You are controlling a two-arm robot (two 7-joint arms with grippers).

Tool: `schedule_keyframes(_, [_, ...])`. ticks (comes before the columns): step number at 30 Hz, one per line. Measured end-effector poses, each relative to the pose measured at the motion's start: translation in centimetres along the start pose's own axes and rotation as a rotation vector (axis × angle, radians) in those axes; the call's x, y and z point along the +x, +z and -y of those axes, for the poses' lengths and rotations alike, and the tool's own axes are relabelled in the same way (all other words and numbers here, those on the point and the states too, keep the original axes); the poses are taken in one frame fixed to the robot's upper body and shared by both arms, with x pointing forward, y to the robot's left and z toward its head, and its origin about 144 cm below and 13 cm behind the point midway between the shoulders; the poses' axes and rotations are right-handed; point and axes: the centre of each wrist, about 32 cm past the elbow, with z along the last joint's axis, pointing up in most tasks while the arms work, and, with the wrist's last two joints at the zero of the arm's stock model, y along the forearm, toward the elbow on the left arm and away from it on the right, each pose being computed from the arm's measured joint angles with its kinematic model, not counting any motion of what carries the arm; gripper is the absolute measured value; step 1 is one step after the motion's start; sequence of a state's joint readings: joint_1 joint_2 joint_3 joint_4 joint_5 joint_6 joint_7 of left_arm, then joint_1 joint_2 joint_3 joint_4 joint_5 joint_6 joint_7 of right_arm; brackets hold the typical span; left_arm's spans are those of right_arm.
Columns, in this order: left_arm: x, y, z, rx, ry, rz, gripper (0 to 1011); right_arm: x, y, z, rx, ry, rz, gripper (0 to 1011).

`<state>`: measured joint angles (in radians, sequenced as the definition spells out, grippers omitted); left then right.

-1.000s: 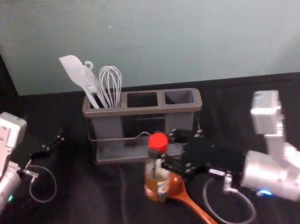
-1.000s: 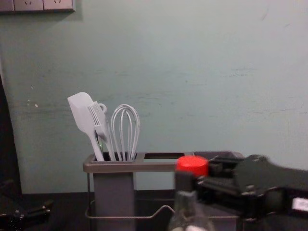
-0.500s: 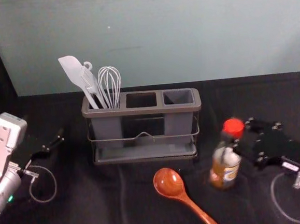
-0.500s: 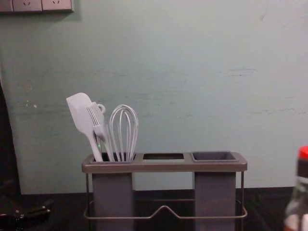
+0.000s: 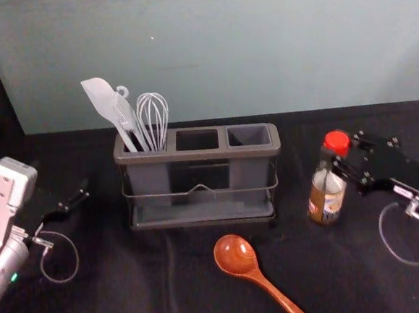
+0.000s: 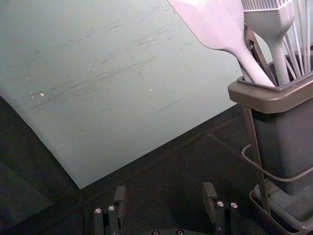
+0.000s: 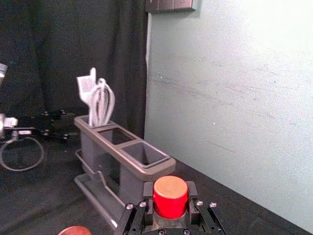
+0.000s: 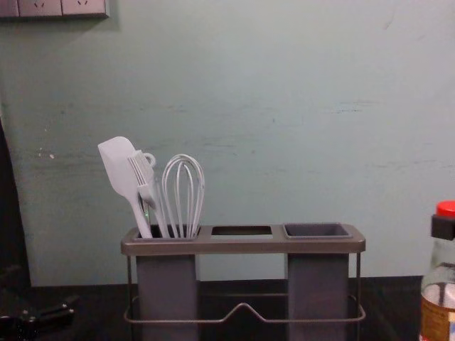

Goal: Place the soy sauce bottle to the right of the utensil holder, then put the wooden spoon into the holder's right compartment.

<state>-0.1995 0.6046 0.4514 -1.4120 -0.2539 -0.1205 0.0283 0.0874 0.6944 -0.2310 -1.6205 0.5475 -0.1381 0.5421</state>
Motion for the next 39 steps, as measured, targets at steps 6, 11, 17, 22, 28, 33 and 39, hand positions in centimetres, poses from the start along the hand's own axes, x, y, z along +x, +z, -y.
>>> schedule_keyframes(6, [0.0, 0.0, 0.0, 0.0, 0.0, 0.0, 1011, 1.4, -0.4, -2.3, -0.014, -0.017, 0.0, 392])
schedule_keyframes(11, [0.0, 0.0, 0.0, 0.0, 0.0, 0.0, 1011, 2.3, -0.9, -3.9, -0.019, -0.035, -0.007, 392])
schedule_keyframes(17, [0.0, 0.0, 0.0, 0.0, 0.0, 0.0, 1011, 2.7, -1.4, -5.3, -0.009, -0.035, -0.026, 392])
schedule_keyframes(22, [0.0, 0.0, 0.0, 0.0, 0.0, 0.0, 1011, 2.8, -1.8, -6.1, 0.012, -0.032, -0.045, 392])
schedule_keyframes(28, [0.0, 0.0, 0.0, 0.0, 0.0, 0.0, 1011, 2.8, -2.1, -6.9, 0.014, -0.028, -0.058, 392])
schedule_keyframes(33, [0.0, 0.0, 0.0, 0.0, 0.0, 0.0, 1011, 2.8, -2.4, -7.1, 0.009, -0.031, -0.064, 392])
schedule_keyframes(39, [0.0, 0.0, 0.0, 0.0, 0.0, 0.0, 1011, 2.8, -2.8, -7.1, 0.008, -0.028, -0.073, 392])
